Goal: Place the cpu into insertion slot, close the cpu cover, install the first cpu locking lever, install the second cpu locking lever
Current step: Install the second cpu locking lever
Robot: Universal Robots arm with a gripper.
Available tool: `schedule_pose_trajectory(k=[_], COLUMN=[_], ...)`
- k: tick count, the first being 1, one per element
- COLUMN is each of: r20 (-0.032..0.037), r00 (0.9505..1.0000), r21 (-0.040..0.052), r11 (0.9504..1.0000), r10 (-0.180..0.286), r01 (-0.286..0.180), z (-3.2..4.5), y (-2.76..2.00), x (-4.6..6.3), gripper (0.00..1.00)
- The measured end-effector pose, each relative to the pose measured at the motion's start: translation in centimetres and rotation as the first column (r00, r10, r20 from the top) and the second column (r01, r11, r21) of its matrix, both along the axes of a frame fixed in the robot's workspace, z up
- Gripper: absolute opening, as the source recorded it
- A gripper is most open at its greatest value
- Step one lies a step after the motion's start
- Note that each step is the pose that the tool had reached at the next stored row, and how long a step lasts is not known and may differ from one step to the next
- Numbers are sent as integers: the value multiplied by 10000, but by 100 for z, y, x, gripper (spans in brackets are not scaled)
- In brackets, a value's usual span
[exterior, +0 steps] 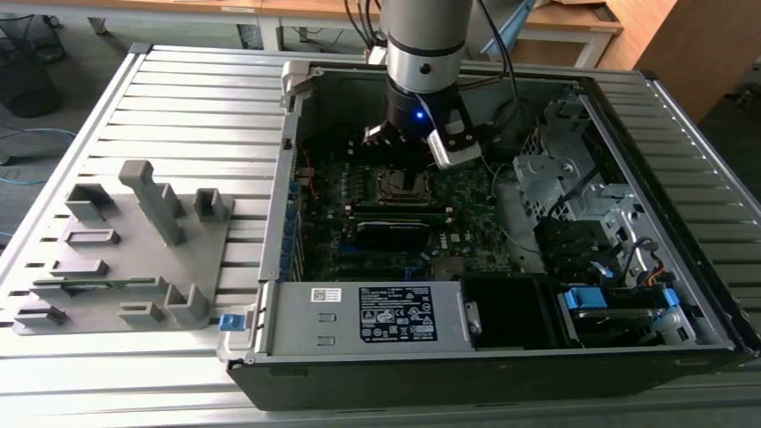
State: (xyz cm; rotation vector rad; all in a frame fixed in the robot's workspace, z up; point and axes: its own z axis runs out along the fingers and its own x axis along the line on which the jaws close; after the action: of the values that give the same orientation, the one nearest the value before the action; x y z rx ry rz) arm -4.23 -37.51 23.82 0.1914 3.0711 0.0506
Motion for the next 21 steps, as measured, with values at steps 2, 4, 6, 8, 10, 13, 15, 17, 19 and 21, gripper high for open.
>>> schedule_pose_trajectory(k=[2, 4, 6, 8, 10, 13, 15, 17, 19, 21], r20=[0, 0, 0, 0, 0, 0, 0, -1, -1, 0], r00=[10000, 10000, 10000, 10000, 10000, 10000, 10000, 10000, 10000, 10000], r21=[1, 0, 0, -1, 0, -1, -1, -2, -2, -1], r11=[10000, 10000, 10000, 10000, 10000, 10000, 10000, 10000, 10000, 10000], r10=[-1, -1, 0, 0, 0, 0, -1, 0, 1, 0], r01=[1, 1, 0, 0, 0, 0, 1, 0, -1, 0], z=[0, -2, -7, -13, -21, -36, -46, -49, -50, -50], y=[-9, -10, -10, -10, -10, -10, -10, -10, -10, -10], x=[-1, -6, -17, -29, -43, -70, -89, -94, -94, -94], gripper=[11, 11, 11, 11, 11, 11, 11, 11, 11, 11])
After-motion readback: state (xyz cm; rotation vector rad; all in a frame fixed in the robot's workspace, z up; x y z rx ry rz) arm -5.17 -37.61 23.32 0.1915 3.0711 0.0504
